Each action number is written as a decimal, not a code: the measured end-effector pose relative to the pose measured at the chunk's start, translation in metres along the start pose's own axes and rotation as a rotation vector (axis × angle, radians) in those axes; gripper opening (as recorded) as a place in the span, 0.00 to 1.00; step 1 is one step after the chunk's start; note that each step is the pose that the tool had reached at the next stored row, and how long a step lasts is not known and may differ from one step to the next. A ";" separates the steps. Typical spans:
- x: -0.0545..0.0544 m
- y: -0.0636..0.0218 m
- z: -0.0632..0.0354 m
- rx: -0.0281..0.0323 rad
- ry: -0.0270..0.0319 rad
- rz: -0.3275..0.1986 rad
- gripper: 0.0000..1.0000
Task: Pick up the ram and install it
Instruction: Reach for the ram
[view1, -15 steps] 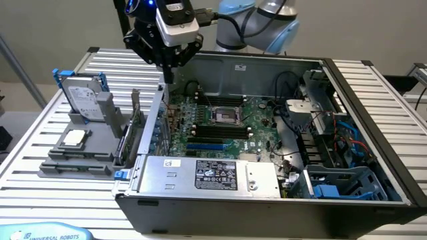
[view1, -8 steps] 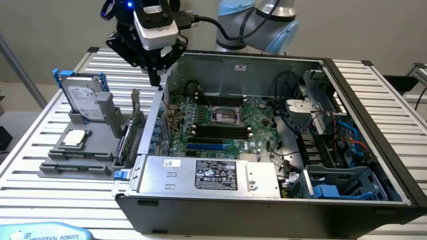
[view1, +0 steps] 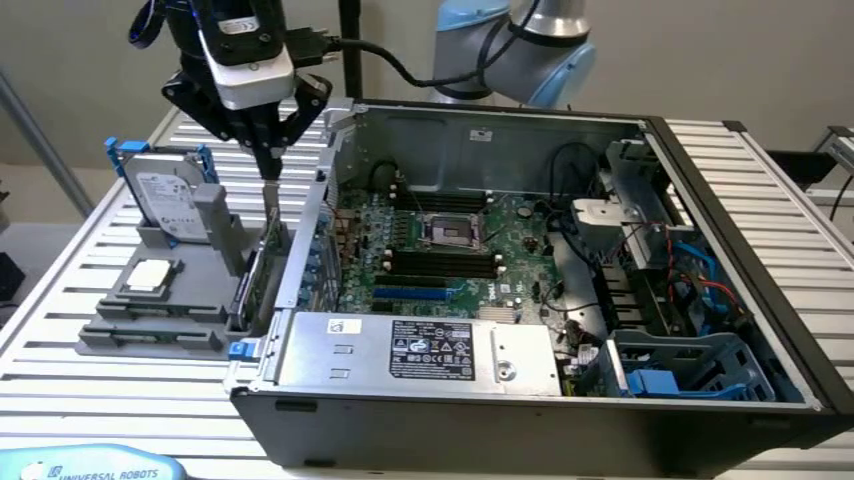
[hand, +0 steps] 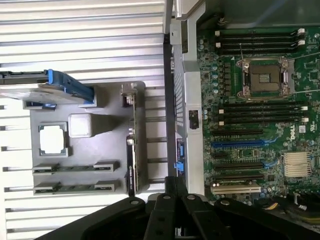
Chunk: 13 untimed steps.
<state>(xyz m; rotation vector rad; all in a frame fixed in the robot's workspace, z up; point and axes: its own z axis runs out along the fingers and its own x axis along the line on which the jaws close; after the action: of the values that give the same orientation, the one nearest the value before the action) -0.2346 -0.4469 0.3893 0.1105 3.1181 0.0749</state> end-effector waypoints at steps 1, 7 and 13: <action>0.004 -0.0016 -0.0001 0.0001 0.0000 0.000 0.11; 0.031 -0.0101 0.0000 0.0000 0.0000 0.000 0.11; 0.058 -0.0173 0.0000 0.0000 0.0000 0.000 0.11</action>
<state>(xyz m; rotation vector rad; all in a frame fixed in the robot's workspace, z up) -0.2939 -0.4599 0.3873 0.1104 3.1181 0.0749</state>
